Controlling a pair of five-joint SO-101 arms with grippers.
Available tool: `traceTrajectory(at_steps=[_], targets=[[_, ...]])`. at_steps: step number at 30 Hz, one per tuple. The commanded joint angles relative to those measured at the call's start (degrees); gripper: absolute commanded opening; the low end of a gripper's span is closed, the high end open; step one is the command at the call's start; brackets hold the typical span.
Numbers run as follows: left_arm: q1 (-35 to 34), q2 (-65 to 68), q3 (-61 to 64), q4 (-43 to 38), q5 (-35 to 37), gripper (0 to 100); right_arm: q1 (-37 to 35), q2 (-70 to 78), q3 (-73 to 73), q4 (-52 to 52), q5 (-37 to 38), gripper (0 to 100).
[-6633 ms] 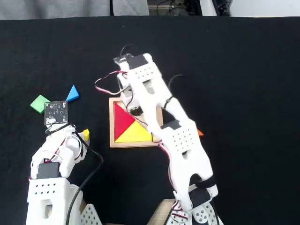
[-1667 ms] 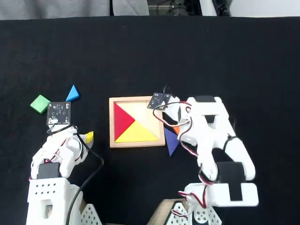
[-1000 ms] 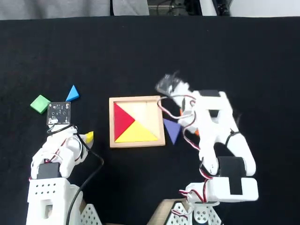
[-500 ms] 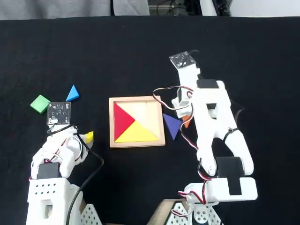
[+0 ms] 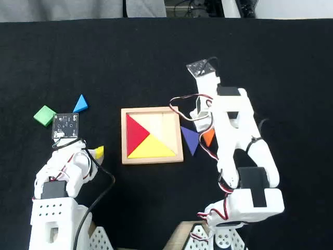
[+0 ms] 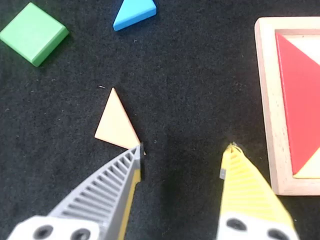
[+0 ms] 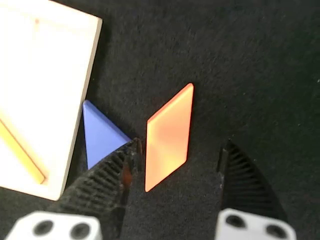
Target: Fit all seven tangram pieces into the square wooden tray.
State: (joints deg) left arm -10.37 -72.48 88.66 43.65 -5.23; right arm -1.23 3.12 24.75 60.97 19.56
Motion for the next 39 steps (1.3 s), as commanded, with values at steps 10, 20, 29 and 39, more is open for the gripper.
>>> traceTrajectory(at_steps=[10,20,29,39], targets=[[0.7,-0.4,0.0,-1.1,-0.4,26,-3.5,7.1,-6.9,1.2,0.3,23.7],[0.7,-0.4,0.0,-1.1,-0.4,26,-0.8,12.7,-9.0,1.3,0.4,23.7],[0.7,-0.4,0.0,-1.1,-0.4,26,5.0,12.9,-9.5,0.8,4.0,23.7],[0.7,-0.4,0.0,-1.1,-0.4,26,0.8,1.0,-10.2,10.5,4.9,23.7]])
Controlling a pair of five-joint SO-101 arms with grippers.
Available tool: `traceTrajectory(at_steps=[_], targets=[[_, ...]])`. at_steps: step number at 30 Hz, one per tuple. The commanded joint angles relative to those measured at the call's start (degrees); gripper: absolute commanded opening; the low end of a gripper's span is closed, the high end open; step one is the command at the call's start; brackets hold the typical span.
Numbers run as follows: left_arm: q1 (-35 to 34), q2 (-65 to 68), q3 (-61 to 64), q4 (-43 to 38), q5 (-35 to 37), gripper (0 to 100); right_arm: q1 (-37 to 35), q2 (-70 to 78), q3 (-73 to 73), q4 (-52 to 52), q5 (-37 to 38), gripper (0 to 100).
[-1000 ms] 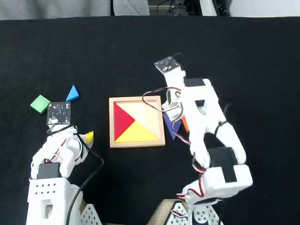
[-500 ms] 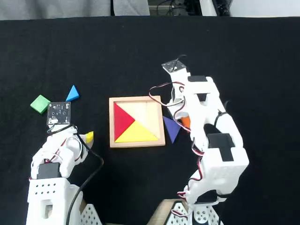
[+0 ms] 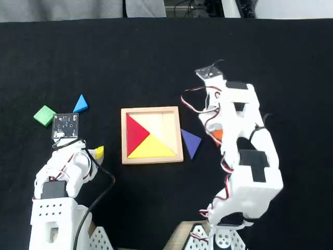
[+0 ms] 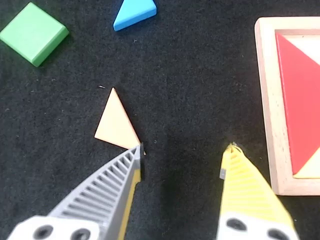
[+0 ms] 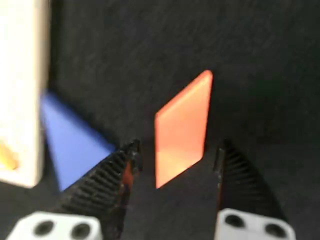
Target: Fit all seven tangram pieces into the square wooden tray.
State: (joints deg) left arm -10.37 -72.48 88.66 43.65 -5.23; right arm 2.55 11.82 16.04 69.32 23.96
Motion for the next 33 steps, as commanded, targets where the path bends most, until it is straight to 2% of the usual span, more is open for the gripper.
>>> traceTrajectory(at_steps=[1,6,11,16,24,27,33], targets=[[0.7,-0.4,0.0,-1.1,-0.4,26,-3.7,-9.4,-0.7,2.2,0.5,23.7],[0.7,-0.4,0.0,-1.1,-0.4,26,-5.3,-11.4,3.2,1.2,2.4,23.7],[0.7,-0.4,0.0,-1.1,-0.4,26,-1.9,-4.3,2.9,-1.5,4.5,23.7],[0.7,-0.4,0.0,-1.1,-0.4,26,-1.8,3.0,0.3,-1.5,5.4,23.7],[0.7,-0.4,0.0,-1.1,-0.4,26,1.0,7.3,-2.8,-1.8,5.4,23.7],[0.7,-0.4,0.0,-1.1,-0.4,26,2.0,9.5,-3.7,-1.8,7.5,23.6],[0.7,-0.4,0.0,-1.1,-0.4,26,5.0,10.2,-5.8,-1.4,8.0,18.8]])
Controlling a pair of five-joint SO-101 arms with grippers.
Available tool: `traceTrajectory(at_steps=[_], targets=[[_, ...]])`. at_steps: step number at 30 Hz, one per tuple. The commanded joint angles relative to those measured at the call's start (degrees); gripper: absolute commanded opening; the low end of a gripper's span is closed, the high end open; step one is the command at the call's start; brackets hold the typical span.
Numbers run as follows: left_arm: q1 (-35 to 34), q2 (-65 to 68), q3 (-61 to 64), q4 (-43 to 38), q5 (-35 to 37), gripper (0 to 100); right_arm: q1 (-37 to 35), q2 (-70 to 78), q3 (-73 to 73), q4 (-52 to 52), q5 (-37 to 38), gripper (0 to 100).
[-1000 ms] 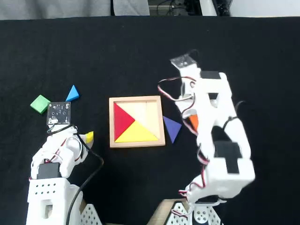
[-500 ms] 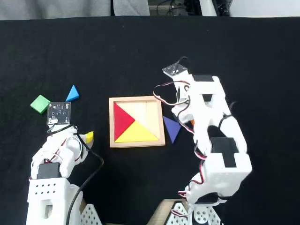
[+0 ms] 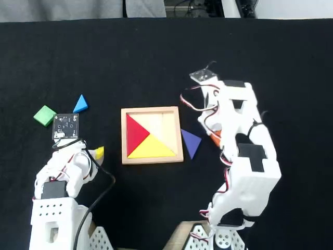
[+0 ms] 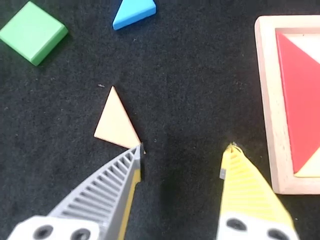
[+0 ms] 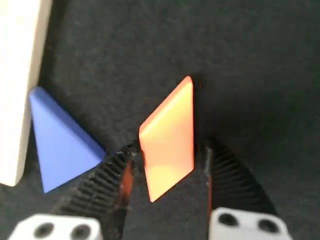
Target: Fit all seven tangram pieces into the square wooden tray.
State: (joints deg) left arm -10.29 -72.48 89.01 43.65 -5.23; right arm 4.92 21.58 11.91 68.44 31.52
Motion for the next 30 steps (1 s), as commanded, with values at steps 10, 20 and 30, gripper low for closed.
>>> traceTrajectory(at_steps=[10,20,30], targets=[[0.7,-0.4,-0.4,-1.1,-0.4,26,3.2,-3.7,-4.7,4.7,0.6,18.8],[0.7,-0.4,-0.4,-1.1,-0.4,26,-2.2,-16.5,5.7,7.6,20.4,18.8],[0.6,-0.4,-0.4,-1.1,-0.4,26,-1.8,-7.3,3.6,1.2,20.9,18.8]])
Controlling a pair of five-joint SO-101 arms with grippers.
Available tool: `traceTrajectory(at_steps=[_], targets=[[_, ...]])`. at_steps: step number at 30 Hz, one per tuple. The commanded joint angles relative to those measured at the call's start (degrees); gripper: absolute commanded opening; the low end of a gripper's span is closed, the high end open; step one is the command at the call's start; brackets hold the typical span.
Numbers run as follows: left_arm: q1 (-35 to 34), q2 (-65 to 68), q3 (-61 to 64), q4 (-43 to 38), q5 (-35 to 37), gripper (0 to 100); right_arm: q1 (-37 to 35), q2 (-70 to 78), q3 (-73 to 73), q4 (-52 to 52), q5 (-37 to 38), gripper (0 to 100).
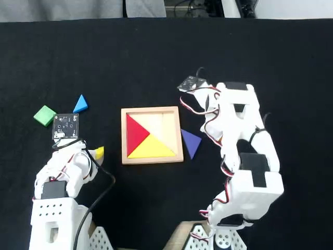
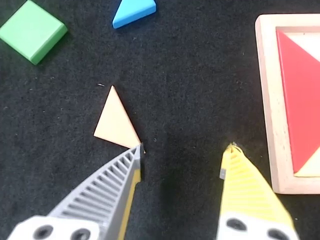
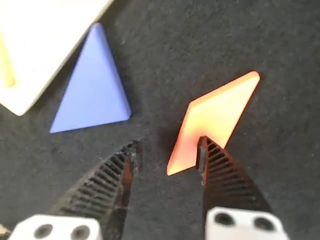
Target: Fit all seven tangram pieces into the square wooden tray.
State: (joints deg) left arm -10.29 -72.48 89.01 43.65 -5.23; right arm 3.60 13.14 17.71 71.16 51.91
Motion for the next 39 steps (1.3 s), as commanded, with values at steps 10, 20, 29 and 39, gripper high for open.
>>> traceTrajectory(at_steps=[10,20,29,39], targets=[[0.6,-0.4,-0.4,-1.1,-0.4,26,-0.5,2.2,-3.6,-1.6,0.5,18.8],[0.6,-0.4,-0.4,-1.1,-0.4,26,-0.7,1.8,-3.5,-1.7,0.5,24.4],[0.6,-0.4,-0.4,-1.1,-0.4,26,-0.2,2.2,-3.6,-1.8,0.5,23.7],[0.6,-0.4,-0.4,-1.1,-0.4,26,-0.3,5.1,-3.6,-1.7,3.2,23.4]])
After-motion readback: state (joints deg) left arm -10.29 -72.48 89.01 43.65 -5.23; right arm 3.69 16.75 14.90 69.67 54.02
